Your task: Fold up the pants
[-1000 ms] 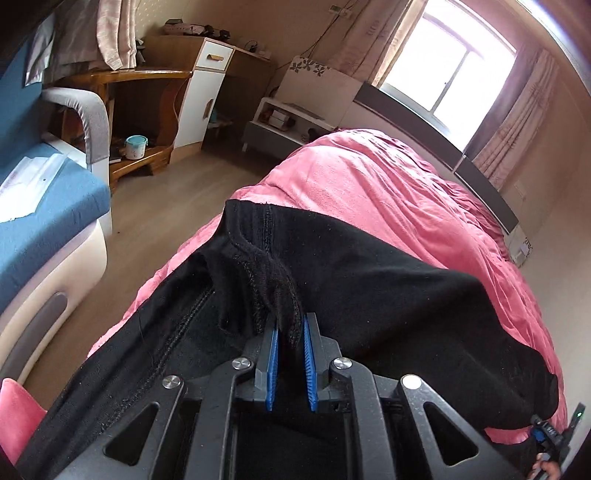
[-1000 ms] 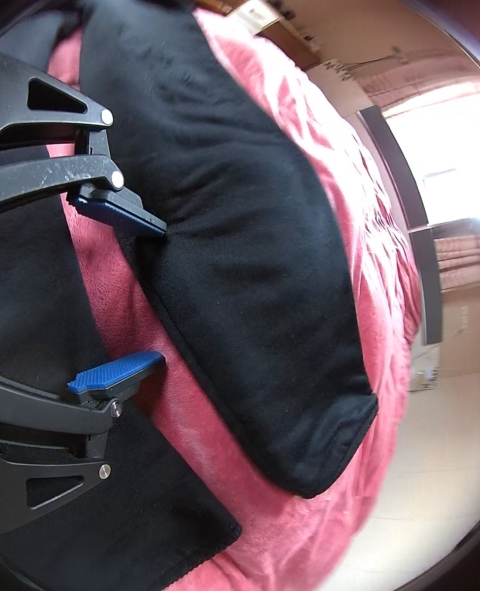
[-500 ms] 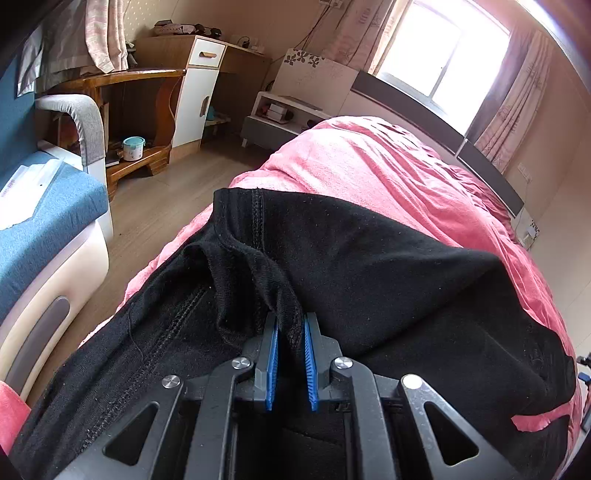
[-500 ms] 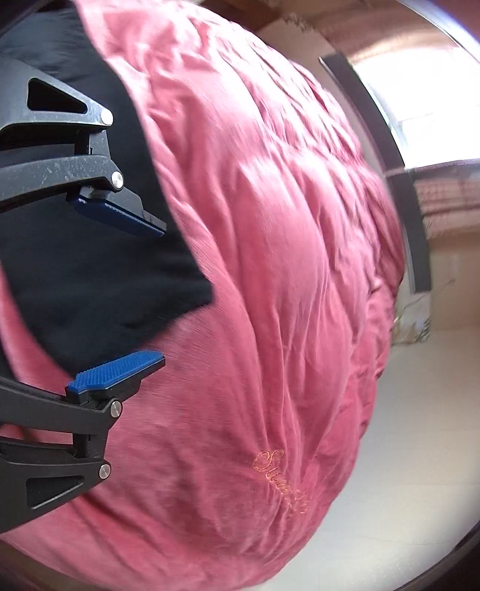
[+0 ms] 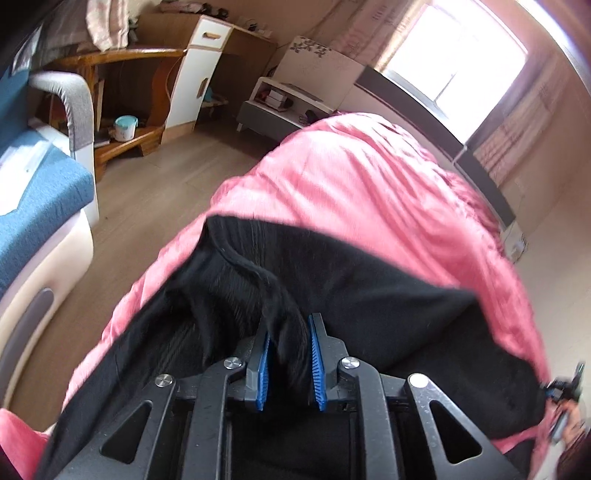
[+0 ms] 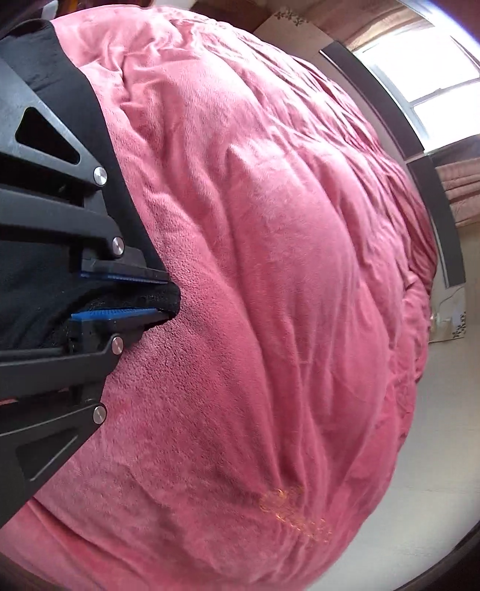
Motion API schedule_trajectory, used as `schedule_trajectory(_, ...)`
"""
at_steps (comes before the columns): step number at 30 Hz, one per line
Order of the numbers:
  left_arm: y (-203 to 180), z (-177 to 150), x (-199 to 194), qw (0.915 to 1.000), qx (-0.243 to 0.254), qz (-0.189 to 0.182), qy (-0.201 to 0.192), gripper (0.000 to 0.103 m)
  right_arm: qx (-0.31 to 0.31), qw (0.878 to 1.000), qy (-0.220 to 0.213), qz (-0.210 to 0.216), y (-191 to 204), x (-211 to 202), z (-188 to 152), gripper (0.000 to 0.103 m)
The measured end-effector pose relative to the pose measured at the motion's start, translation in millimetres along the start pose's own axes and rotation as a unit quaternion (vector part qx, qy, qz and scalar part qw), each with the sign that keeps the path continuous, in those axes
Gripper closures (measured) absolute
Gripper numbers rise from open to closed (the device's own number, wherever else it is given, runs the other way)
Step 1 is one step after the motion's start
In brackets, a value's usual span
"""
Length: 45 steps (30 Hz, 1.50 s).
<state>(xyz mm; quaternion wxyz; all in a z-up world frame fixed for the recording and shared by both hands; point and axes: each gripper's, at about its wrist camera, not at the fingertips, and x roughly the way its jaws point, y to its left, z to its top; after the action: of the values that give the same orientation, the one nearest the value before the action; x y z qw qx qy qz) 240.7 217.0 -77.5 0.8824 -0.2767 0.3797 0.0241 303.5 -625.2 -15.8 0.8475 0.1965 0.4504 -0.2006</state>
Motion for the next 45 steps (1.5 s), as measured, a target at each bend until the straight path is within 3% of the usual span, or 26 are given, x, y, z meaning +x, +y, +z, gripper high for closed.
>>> schedule_trajectory(2,-3.6,14.9,-11.5,0.9994,-0.015,-0.028,-0.013,0.093,0.006,1.0,-0.014,0.015,-3.1,-16.1,-0.4,0.092)
schedule_trajectory(9,-22.2,42.9,-80.8,0.9922,0.003,-0.095,-0.081,0.095,0.036,0.995,-0.056,0.071,-20.7,-77.0,-12.5,0.092)
schedule_trajectory(13,-10.1,33.9,-114.4,0.9888,-0.008,-0.118,-0.091,0.095,0.047,0.992,-0.071,0.091,-35.6,-105.1,-35.8,0.092)
schedule_trajectory(20,50.2,-4.1,-157.2,0.9783,-0.1,-0.154,-0.095,0.095,0.087,0.987,-0.085,0.103,-85.4,-136.2,-81.4,0.092)
schedule_trajectory(25,90.0,-40.1,-176.9,0.9758,-0.129,-0.152,-0.09,0.095,0.115,0.985,-0.087,0.096,-129.9,-143.8,-120.5,0.092)
schedule_trajectory(30,120.2,-75.5,-176.7,0.9814,-0.135,-0.122,-0.06,0.095,0.124,0.988,-0.055,0.074,-154.9,-125.1,-164.0,0.092)
schedule_trajectory(34,132.1,-101.9,-163.7,0.9859,-0.139,-0.089,-0.029,0.095,0.137,0.989,-0.023,0.047,-163.6,-109.7,-196.8,0.086)
schedule_trajectory(35,137.0,-107.4,-161.2,0.9845,-0.151,-0.085,-0.025,0.094,0.144,0.988,-0.021,0.045,-166.0,-109.4,-203.0,0.078)
schedule_trajectory(36,142.4,-112.2,-160.0,0.982,-0.167,-0.085,-0.026,0.09,0.156,0.987,-0.023,0.041,-169.4,-111.4,-210.1,0.062)
schedule_trajectory(37,145.5,-115.4,-160.9,0.9798,-0.177,-0.089,-0.029,0.089,0.173,0.984,-0.028,0.033,-172.9,-115.5,-218.6,0.054)
schedule_trajectory(38,147.9,-117.8,-162.0,0.9775,-0.187,-0.093,-0.033,0.082,0.192,0.98,-0.035,0.029,-176.6,-120.5,-226.6,0.045)
schedule_trajectory(41,152.6,-120.3,-169.6,0.9677,-0.213,-0.129,-0.04,0.06,0.258,0.963,-0.062,0.043,-187.4,-137.5,-255.1,0.045)
schedule_trajectory(42,154.3,-121.3,-171.6,0.9608,-0.229,-0.151,-0.042,0.048,0.273,0.958,-0.069,0.062,-188.5,-140.0,-261.9,0.045)
schedule_trajectory(45,154.6,-123.1,-176.2,0.9358,-0.274,-0.217,-0.045,0.03,0.289,0.942,-0.093,0.14,-181.9,-143.6,-277.5,0.045)
